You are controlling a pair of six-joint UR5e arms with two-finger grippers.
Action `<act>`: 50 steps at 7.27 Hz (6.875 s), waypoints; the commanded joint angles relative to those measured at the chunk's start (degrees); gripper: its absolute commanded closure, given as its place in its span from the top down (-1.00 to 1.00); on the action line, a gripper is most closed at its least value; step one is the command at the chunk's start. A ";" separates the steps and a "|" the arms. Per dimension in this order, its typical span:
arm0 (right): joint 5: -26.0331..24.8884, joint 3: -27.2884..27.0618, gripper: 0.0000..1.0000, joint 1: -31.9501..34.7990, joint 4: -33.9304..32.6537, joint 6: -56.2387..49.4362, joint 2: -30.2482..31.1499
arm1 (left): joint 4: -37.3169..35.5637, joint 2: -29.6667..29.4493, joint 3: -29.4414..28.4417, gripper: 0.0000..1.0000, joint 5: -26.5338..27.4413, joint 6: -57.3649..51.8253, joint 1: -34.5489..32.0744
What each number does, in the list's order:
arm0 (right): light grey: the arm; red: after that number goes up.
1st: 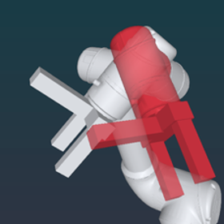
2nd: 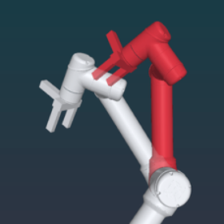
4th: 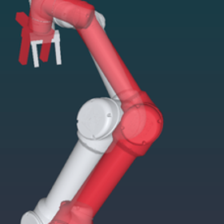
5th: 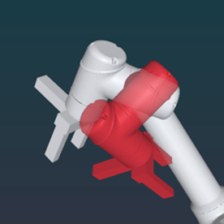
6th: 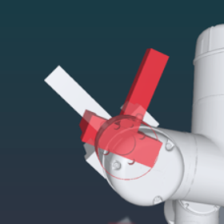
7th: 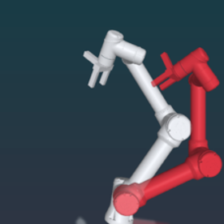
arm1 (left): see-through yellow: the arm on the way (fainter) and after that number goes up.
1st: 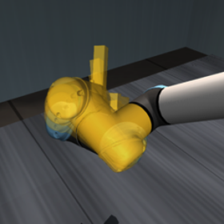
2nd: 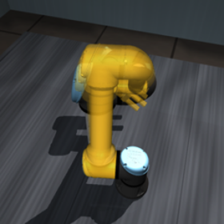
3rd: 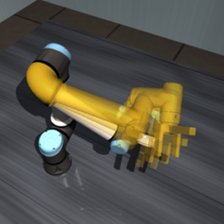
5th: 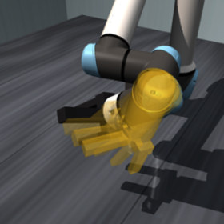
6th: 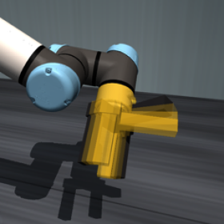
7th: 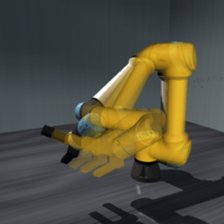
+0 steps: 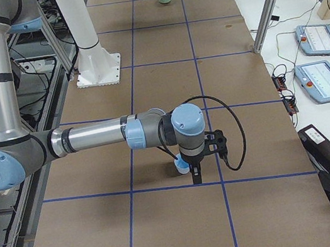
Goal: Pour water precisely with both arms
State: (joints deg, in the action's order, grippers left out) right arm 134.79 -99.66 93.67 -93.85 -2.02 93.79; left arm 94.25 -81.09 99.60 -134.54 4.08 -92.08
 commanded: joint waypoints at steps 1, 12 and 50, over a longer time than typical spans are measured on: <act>-0.06 -0.18 0.98 -0.33 -0.02 -0.09 -0.36 | 17.18 -0.12 -11.03 1.00 -0.11 4.58 0.24; 2.40 -1.23 0.98 -1.12 0.07 3.34 -0.81 | 44.35 -5.84 -25.95 0.11 3.67 35.29 22.30; -25.25 -27.70 0.98 -18.34 25.30 44.11 29.46 | -10.40 -49.26 -0.99 1.00 8.85 70.80 40.32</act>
State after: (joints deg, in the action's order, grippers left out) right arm 113.93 -127.68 76.47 -79.22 36.41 116.86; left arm 83.88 -130.94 98.25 -126.17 74.90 -51.62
